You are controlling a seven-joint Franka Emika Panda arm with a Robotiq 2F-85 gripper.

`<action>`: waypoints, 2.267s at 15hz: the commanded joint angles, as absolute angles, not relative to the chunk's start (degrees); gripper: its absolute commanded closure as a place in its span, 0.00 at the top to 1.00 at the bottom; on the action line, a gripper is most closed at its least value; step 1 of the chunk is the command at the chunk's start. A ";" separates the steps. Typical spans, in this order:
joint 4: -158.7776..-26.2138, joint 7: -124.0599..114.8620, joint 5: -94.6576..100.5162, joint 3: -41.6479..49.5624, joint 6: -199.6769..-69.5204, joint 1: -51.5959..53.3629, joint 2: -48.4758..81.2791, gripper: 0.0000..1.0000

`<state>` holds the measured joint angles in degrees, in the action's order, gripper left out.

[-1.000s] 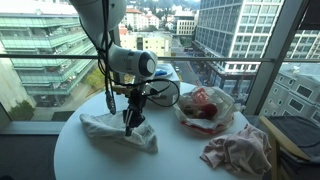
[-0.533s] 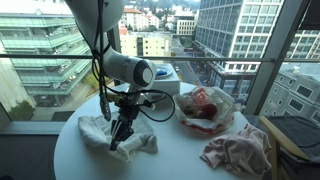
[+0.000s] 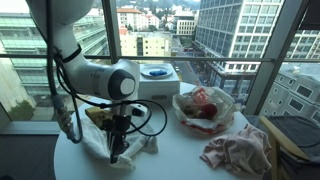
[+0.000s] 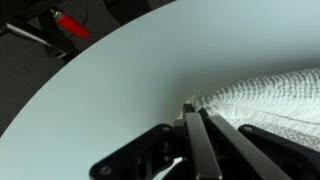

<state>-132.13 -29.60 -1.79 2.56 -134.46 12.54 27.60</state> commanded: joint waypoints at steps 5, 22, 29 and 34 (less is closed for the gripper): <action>-159.72 -29.49 -1.74 2.02 -147.47 11.25 7.31 0.01; -157.99 -24.32 3.13 -0.05 -154.32 4.98 -1.98 1.00; -154.39 -27.21 13.46 -0.22 -161.57 4.21 4.35 1.00; -146.18 -27.06 14.59 0.23 -160.24 6.30 11.82 1.00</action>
